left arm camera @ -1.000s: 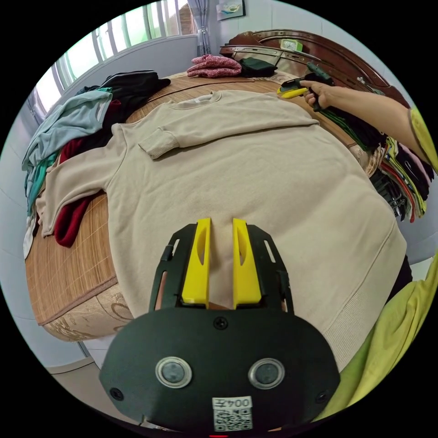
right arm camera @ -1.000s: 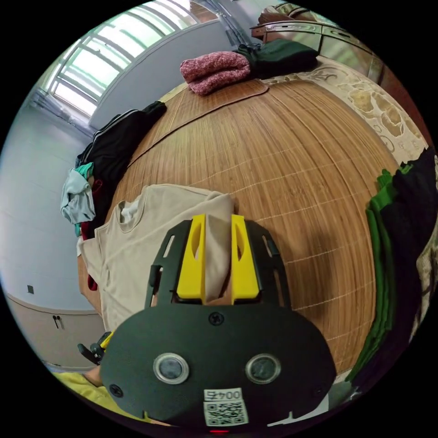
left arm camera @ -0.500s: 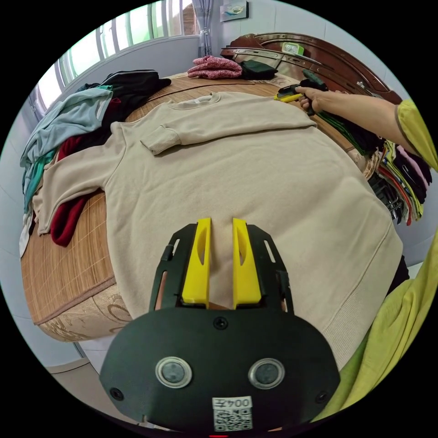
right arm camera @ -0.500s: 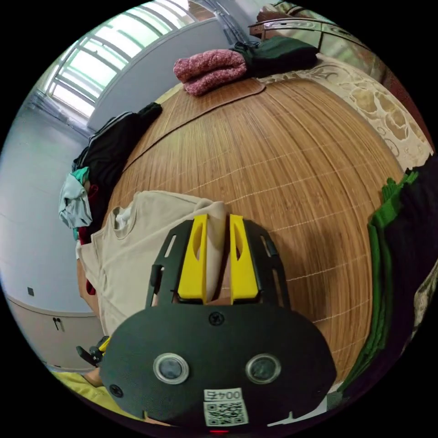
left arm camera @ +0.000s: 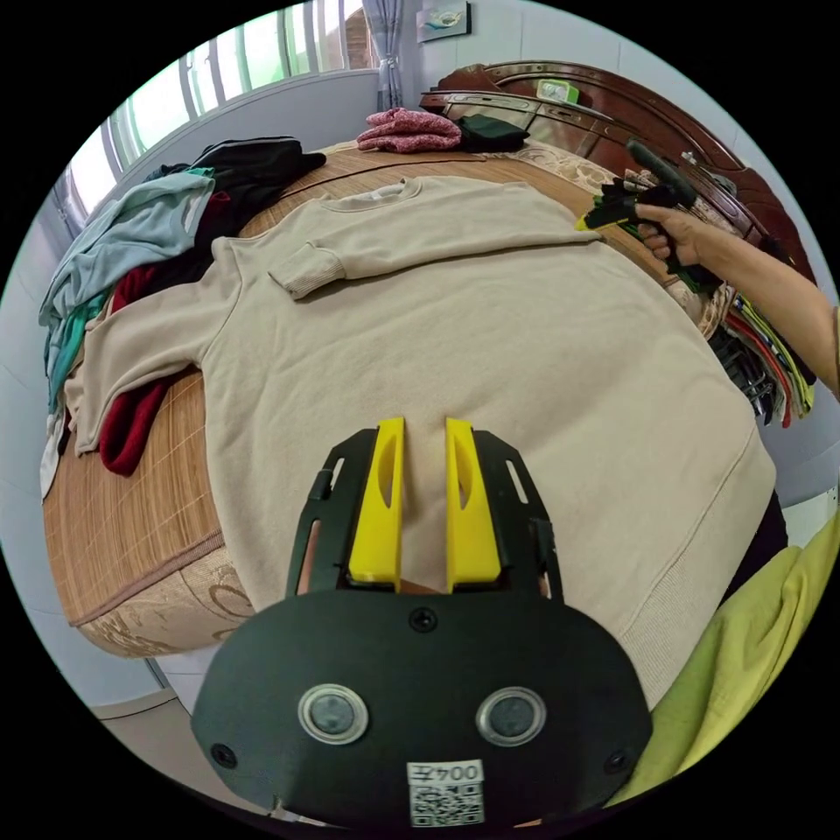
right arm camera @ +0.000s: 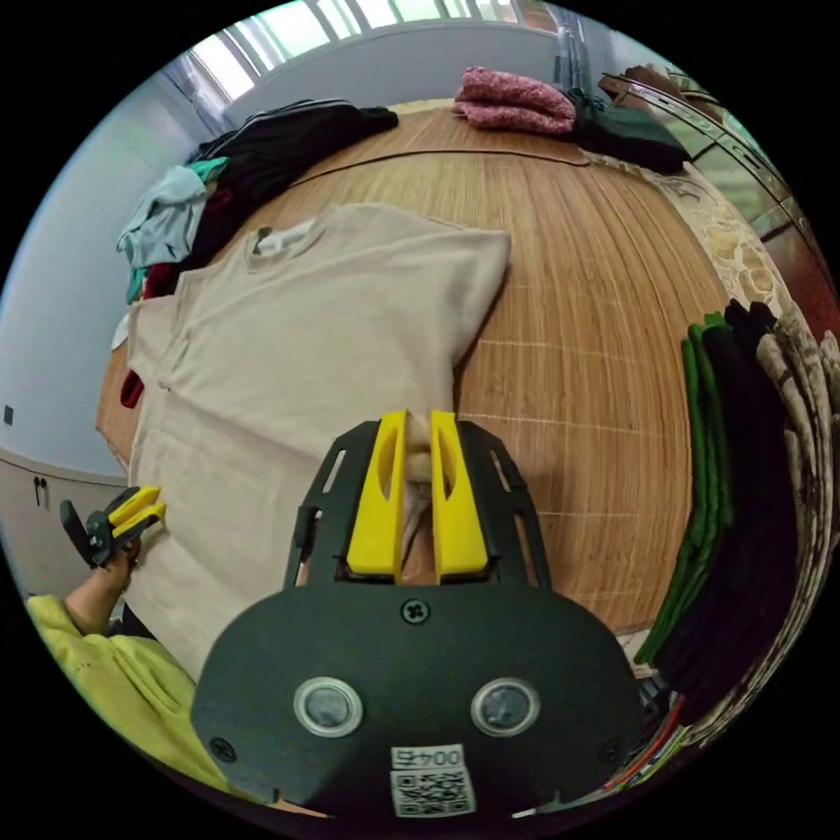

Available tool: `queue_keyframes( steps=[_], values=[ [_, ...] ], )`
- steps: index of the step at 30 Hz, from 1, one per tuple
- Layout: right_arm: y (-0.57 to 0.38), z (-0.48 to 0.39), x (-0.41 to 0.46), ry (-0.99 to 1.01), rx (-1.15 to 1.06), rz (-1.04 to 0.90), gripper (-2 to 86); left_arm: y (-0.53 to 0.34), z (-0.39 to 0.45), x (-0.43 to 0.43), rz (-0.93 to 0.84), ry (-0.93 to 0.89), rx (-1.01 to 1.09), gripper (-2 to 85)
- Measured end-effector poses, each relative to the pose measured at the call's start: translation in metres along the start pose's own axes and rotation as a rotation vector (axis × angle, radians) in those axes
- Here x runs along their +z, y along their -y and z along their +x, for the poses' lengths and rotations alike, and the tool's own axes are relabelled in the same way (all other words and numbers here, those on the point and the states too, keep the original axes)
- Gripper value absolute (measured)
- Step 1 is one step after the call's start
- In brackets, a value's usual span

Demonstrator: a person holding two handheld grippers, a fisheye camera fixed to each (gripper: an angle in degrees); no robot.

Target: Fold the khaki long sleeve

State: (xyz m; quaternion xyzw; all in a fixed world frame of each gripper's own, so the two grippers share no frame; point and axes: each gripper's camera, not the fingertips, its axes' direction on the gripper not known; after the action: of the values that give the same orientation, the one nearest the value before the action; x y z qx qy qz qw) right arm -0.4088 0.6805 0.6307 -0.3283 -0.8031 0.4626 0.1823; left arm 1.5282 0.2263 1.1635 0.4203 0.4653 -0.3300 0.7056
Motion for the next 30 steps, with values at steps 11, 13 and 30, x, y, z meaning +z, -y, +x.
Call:
queue_keyframes(
  steps=[11, 13, 30],
  values=[
    [-0.075, -0.152, 0.047, -0.014, -0.183, -0.248, 10.8, -0.061, 0.006, 0.054, -0.007, 0.038, 0.012, 7.7],
    [-0.082, -0.158, 0.07, -0.013, -0.134, -0.292, 10.2, -0.074, 0.002, 0.063, -0.009, 0.033, 0.012, 7.8],
    [-0.076, -0.194, 0.169, -0.128, -0.154, -0.398, 9.5, -0.306, -0.332, 0.05, 0.315, -0.31, -0.657, 13.5]
  ],
)
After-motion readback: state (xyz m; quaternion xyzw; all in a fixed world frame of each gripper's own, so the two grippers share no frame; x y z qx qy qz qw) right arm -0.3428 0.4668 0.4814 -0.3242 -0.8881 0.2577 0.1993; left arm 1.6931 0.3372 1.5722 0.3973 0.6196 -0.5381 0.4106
